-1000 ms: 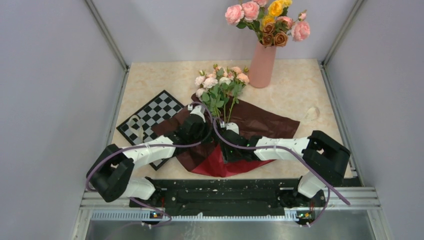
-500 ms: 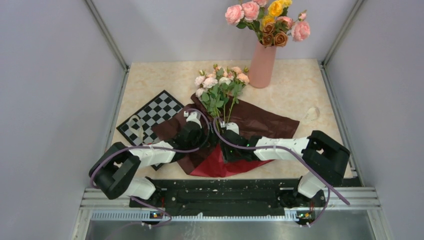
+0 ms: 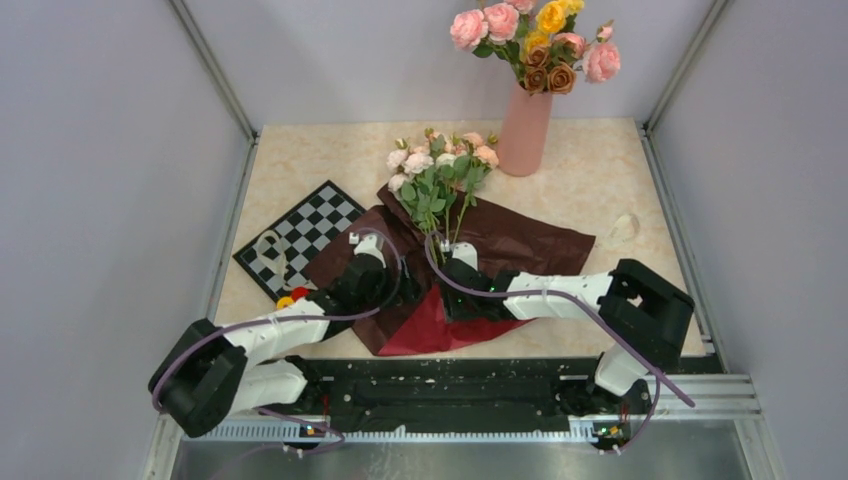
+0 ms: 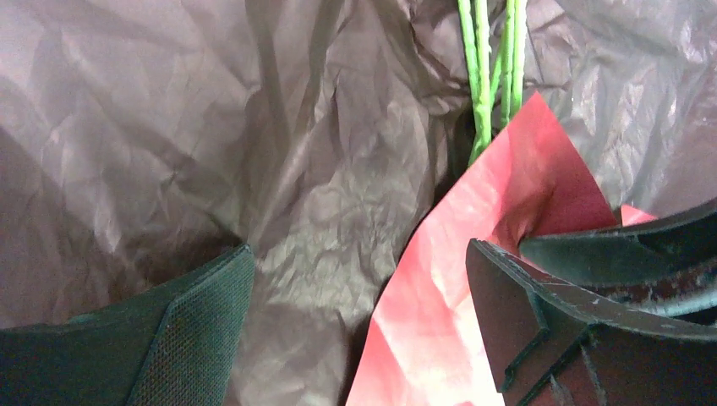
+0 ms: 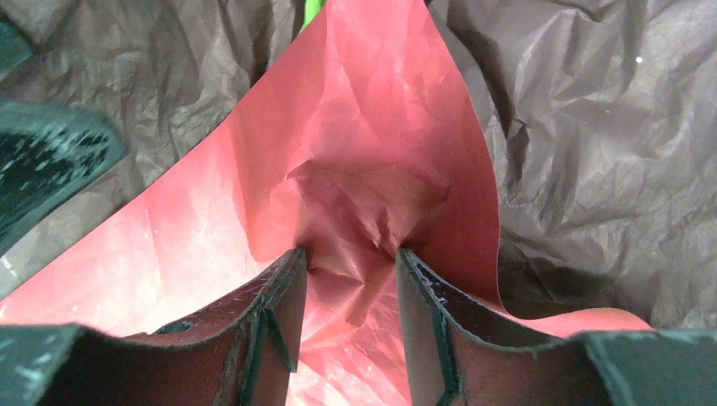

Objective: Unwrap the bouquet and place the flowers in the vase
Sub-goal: Unfold the wrapping paper at the center of the board.

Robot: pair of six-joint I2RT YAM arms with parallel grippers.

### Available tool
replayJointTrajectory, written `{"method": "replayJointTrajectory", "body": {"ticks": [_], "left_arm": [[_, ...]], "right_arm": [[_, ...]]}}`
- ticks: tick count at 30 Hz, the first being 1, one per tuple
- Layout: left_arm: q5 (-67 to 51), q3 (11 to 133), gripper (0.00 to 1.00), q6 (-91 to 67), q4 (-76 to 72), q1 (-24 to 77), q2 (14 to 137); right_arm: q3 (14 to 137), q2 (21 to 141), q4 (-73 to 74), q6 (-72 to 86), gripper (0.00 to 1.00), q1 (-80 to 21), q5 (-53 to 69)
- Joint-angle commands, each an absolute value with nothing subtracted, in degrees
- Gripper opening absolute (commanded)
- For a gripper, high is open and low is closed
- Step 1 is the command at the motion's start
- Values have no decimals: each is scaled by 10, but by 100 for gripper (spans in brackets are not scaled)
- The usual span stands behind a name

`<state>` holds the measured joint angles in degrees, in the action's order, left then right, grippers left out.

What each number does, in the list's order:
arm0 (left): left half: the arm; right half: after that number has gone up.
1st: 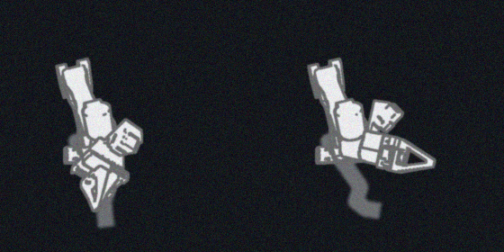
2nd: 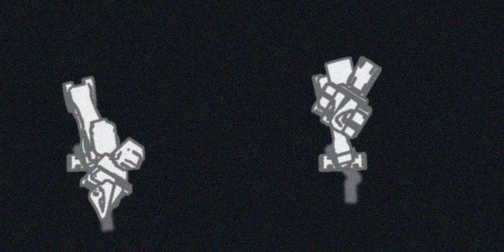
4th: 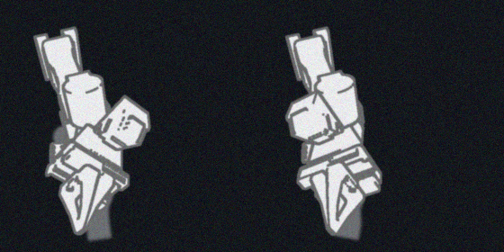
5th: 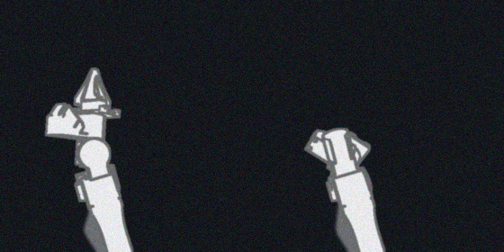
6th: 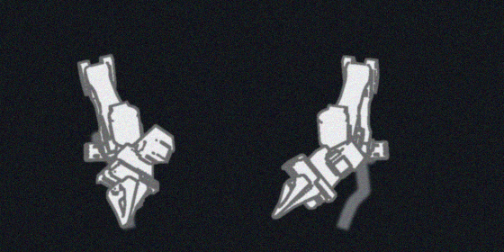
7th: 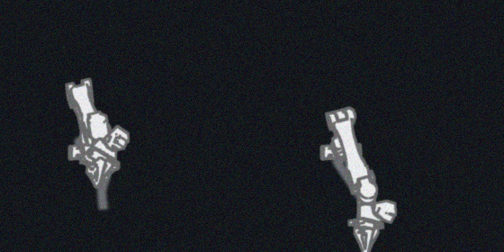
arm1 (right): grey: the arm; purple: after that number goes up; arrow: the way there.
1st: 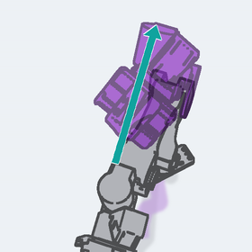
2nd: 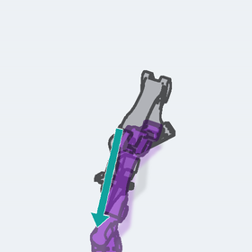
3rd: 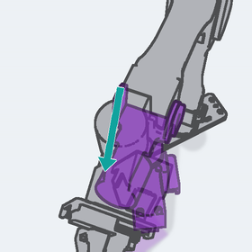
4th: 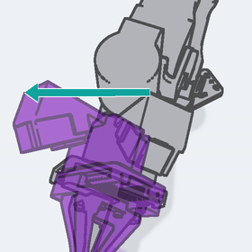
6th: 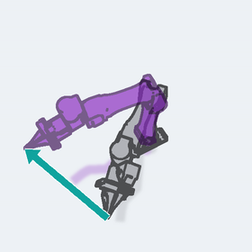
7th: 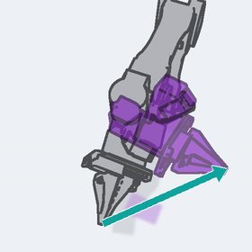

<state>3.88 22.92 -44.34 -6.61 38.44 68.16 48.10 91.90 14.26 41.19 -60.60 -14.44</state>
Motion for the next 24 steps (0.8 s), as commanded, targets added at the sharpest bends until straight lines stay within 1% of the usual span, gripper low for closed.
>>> {"method": "replayJointTrajectory", "body": {"ticks": [1, 9, 16, 19, 22, 24], "left_arm": [[25, 245, 99, -411, -4, 374, 632], [-61, 364, 99, -362, 128, 315, 622], [-145, 397, 99, -351, 117, 253, 609], [-160, 402, 99, -341, 114, 246, 621], [-200, 398, 99, -331, 91, 246, 637], [-228, 393, 99, -328, 72, 246, 653]], "right_arm": [[498, 962, 170, 412, 45, -608, -199], [538, 1000, 174, 386, 43, -577, -213], [558, 1022, 140, 334, 43, -534, -198], [573, 1032, 124, 308, 43, -521, -187], [585, 1036, 114, 287, 43, -510, -169], [592, 1031, 111, 272, 45, -504, -152]]}}
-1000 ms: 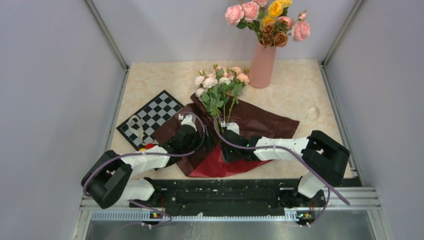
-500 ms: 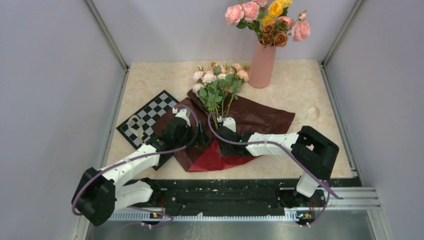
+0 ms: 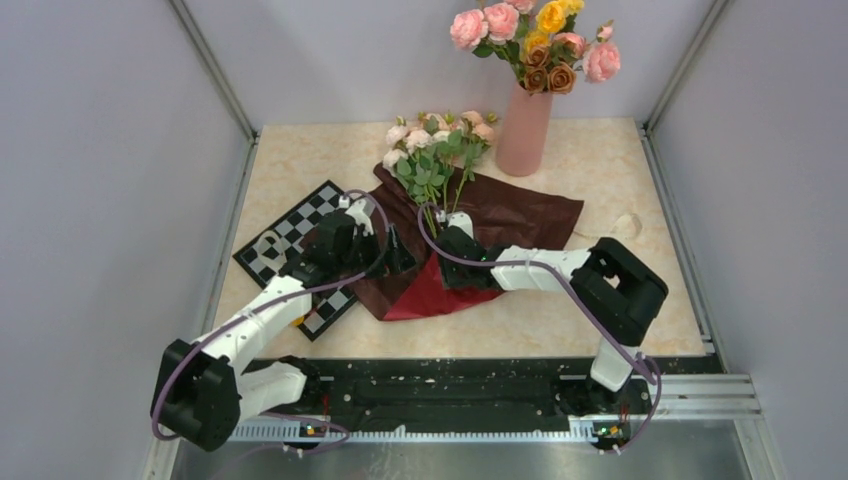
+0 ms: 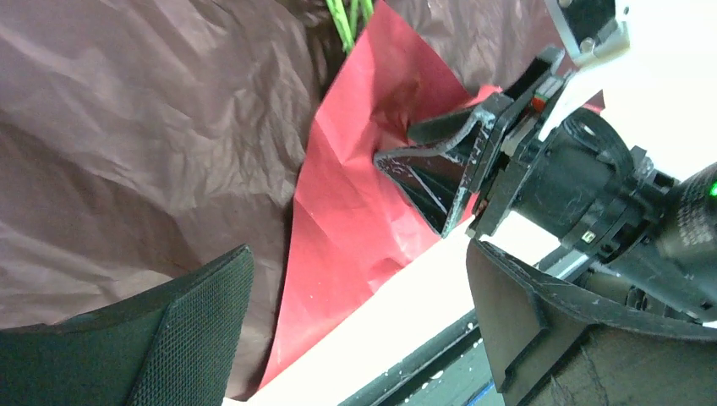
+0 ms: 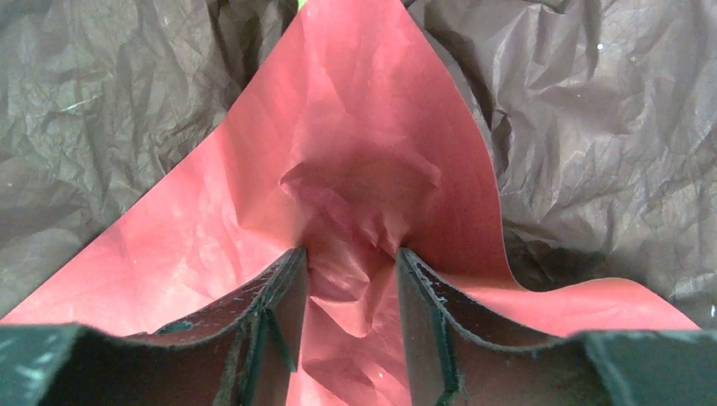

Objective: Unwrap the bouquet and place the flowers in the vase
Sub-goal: Unfold the wrapping paper at the center of the board.

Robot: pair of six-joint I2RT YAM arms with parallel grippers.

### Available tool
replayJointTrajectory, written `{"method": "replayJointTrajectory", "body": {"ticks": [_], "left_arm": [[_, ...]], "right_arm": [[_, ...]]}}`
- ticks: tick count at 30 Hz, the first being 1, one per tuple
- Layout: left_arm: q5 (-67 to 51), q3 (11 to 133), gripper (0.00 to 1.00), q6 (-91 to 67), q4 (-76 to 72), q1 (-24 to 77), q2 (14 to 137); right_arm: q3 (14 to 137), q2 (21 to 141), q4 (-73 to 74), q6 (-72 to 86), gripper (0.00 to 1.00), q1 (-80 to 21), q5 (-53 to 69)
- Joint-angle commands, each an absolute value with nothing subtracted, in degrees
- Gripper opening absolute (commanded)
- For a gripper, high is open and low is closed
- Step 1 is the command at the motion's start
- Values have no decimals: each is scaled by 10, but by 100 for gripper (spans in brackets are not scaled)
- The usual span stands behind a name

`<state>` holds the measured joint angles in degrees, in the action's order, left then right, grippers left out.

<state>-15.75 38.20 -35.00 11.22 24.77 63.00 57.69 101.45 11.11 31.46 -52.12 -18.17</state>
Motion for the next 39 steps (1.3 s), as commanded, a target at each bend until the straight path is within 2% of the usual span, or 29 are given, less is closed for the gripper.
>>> {"method": "replayJointTrajectory", "body": {"ticks": [1, 9, 13, 17, 27, 31, 32, 39], "left_arm": [[-240, 390, 99, -327, 62, 247, 665], [-293, 391, 99, -306, 7, 247, 726], [-348, 402, 98, -322, -73, 247, 771], [-341, 438, 95, -309, -53, 251, 825], [-307, 454, 93, -268, 11, 252, 864], [-307, 438, 89, -272, 4, 252, 866], [-305, 435, 87, -271, 4, 253, 866], [-310, 423, 72, -277, -12, 254, 877]], "right_arm": [[593, 1024, 110, 264, 47, -502, -146], [600, 908, 146, 222, 64, -490, -96], [595, 847, 171, 228, 69, -465, -74], [575, 793, 189, 233, 69, -431, -53], [497, 711, 173, 218, 71, -317, 24], [481, 698, 163, 174, 71, -286, 55], [479, 696, 160, 212, 71, -280, 63], [472, 681, 150, 221, 71, -265, 83]]}}
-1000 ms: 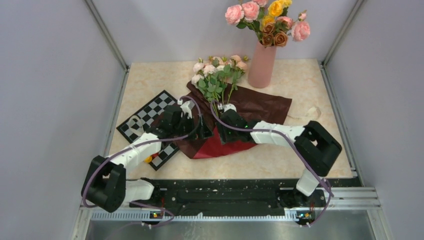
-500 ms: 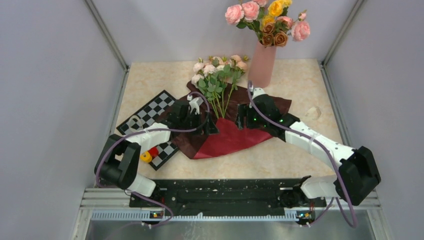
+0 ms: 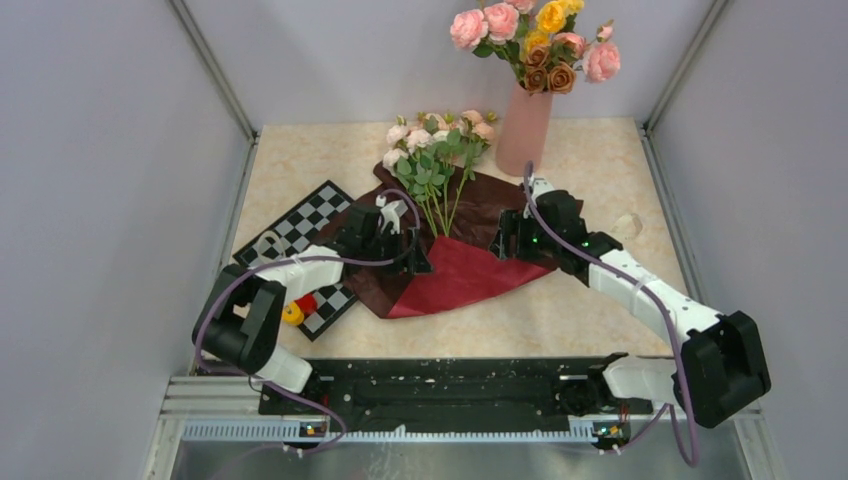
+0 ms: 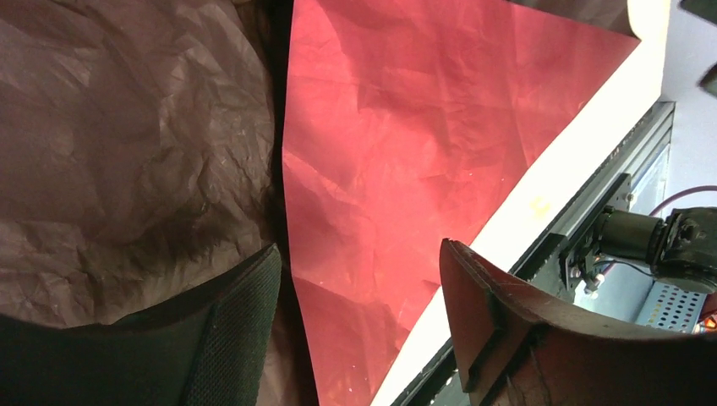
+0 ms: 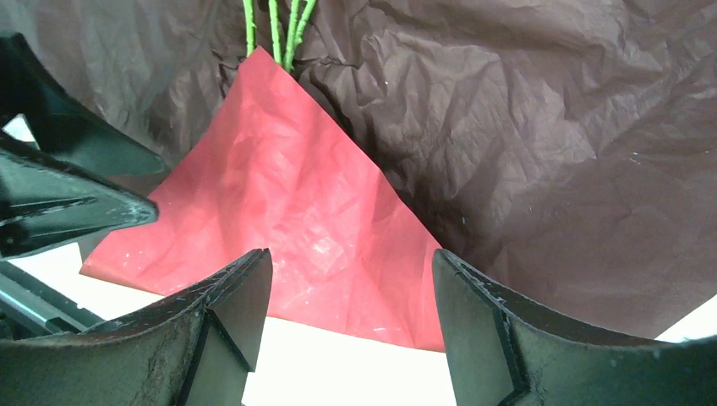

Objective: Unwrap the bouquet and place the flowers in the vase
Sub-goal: Unfold the wrapping paper at the center of the board.

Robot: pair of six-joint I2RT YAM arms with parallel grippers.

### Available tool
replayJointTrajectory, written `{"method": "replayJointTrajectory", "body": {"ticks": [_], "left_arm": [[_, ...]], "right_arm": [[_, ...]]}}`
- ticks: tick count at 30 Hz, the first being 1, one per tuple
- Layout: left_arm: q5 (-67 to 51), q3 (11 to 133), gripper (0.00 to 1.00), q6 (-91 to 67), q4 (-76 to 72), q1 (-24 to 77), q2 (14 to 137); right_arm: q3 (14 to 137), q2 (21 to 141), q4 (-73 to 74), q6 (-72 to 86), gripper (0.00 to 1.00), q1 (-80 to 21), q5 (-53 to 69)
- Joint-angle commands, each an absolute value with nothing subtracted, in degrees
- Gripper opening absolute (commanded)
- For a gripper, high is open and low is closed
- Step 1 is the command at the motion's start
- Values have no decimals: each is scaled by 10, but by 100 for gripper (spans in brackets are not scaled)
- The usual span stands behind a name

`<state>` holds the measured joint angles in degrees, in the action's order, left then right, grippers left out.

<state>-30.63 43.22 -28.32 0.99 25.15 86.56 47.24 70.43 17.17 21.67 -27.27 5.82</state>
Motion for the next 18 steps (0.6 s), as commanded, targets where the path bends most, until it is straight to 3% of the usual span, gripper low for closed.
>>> {"method": "replayJointTrajectory", "body": {"ticks": [1, 10, 18], "left_arm": [[-306, 423, 71, -276, -9, 254, 880], [-300, 417, 70, -277, -13, 263, 893], [-354, 397, 50, -309, -60, 266, 872]], "right_arm": [[472, 680, 149, 223, 70, -265, 85], [466, 667, 147, 230, 70, -264, 89], [469, 657, 155, 232, 70, -264, 89]]}}
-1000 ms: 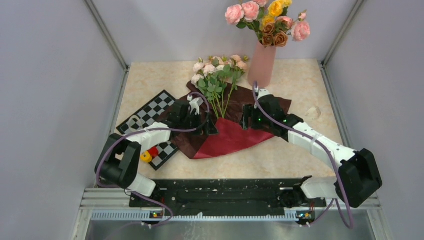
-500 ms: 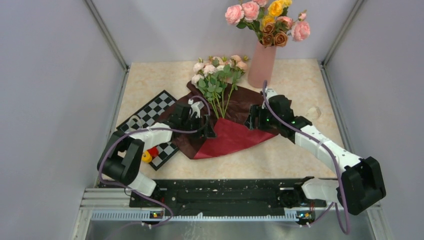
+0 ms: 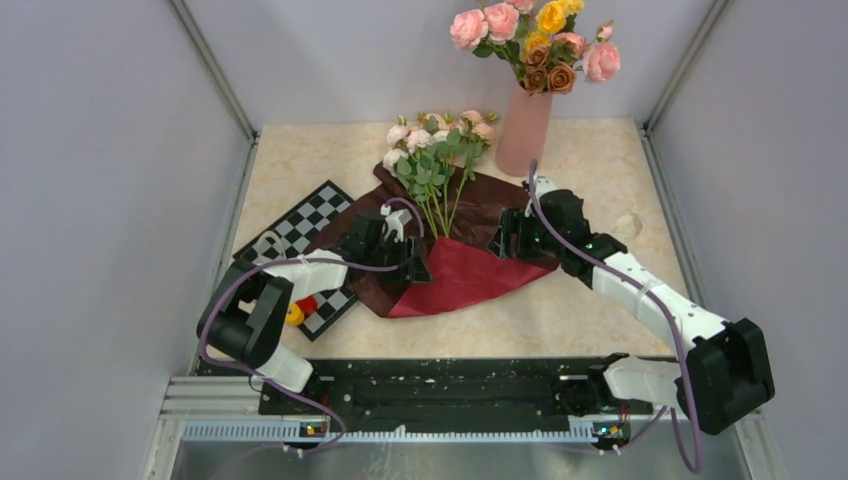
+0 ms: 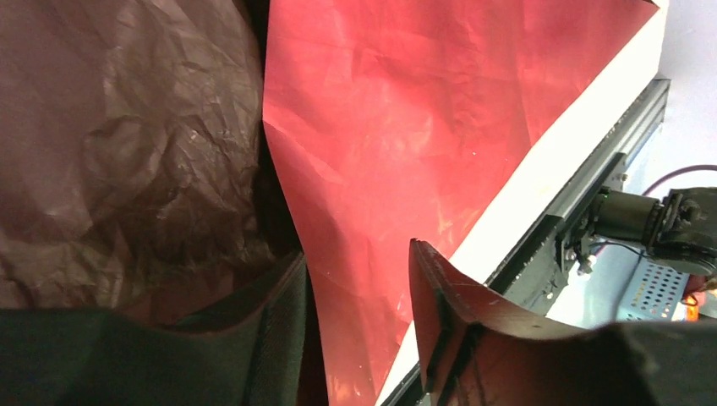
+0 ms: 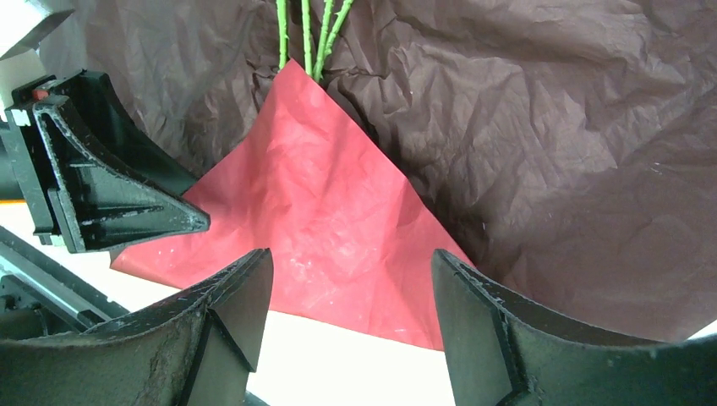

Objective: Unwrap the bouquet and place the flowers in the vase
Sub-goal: Unfold the wrapping paper at the center of the board.

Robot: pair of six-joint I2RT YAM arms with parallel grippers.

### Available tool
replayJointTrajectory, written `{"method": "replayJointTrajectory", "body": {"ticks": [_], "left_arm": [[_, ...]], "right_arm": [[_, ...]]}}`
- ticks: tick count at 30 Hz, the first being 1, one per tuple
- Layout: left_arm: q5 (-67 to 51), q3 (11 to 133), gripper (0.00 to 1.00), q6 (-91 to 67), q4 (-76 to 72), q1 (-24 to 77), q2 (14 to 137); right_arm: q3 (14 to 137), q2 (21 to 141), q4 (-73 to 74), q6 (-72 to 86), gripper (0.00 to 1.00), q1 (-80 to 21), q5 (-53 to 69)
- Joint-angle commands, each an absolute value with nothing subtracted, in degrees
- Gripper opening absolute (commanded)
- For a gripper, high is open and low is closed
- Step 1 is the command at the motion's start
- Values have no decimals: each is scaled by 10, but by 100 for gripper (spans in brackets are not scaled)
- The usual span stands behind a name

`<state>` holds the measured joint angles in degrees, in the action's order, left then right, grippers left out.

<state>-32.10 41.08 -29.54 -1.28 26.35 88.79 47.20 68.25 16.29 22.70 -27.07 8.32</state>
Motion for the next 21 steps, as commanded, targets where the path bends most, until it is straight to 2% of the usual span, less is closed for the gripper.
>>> {"method": "replayJointTrajectory", "body": {"ticks": [1, 7, 21], "left_arm": [[-361, 392, 48, -313, -70, 266, 866], [-406, 357, 41, -328, -120, 268, 825], [-463, 325, 41, -272, -119, 320, 743]], "right_arm": [[471, 656, 157, 232, 70, -264, 90], [486, 648, 169, 227, 70, -264, 101], [563, 720, 190, 211, 70, -264, 175]]}}
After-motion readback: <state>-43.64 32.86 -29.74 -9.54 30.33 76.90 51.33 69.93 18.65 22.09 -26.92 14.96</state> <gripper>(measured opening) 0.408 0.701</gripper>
